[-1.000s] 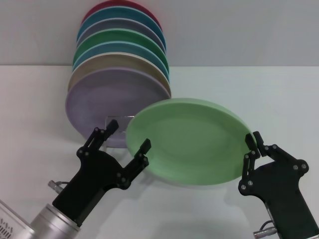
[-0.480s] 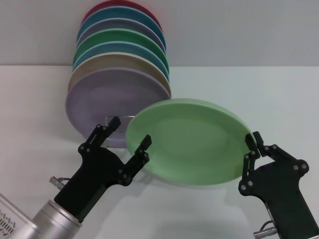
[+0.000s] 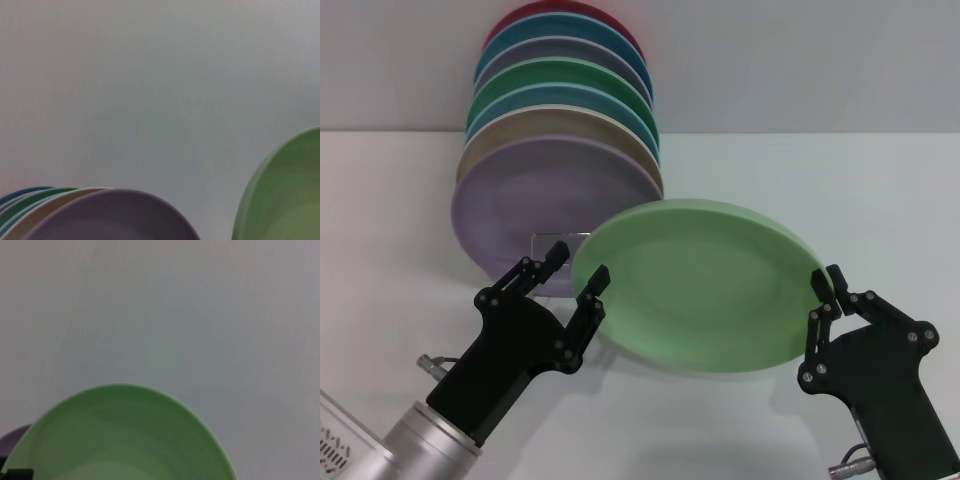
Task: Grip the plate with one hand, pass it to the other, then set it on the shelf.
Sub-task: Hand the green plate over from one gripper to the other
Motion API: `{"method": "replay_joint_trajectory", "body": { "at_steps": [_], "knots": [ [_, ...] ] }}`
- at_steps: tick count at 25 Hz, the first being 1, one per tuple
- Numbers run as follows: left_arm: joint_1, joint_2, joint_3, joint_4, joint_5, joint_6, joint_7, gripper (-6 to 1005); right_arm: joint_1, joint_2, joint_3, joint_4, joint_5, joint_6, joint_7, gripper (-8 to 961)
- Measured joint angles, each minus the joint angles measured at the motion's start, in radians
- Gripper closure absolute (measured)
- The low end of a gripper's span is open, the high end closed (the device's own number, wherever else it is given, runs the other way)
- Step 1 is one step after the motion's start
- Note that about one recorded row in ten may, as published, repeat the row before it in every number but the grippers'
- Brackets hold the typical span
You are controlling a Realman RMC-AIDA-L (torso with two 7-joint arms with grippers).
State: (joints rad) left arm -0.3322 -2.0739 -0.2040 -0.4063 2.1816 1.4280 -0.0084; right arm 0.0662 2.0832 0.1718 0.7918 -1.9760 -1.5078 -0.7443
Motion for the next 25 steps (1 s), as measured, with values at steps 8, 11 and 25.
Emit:
{"method": "replay_joint_trajectory", "body": {
  "at_steps": [8,11,25],
  "knots": [
    [-0.009,0.0,0.0,0.002,-0.003,-0.001,0.001,536,0.003,0.0,0.0,-0.001,-0.004,0.001,0.0,930],
    [-0.01,0.0,0.0,0.003,-0.005,-0.002,0.001,538,0.003,0.0,0.0,0.0,-0.004,0.001,0.0,931],
    [-0.006,0.0,-0.009,0.006,-0.005,-0.009,0.001,728,0.0,-0.002,-0.012,0.003,-0.004,-0.005,-0.012,931]
  ]
}}
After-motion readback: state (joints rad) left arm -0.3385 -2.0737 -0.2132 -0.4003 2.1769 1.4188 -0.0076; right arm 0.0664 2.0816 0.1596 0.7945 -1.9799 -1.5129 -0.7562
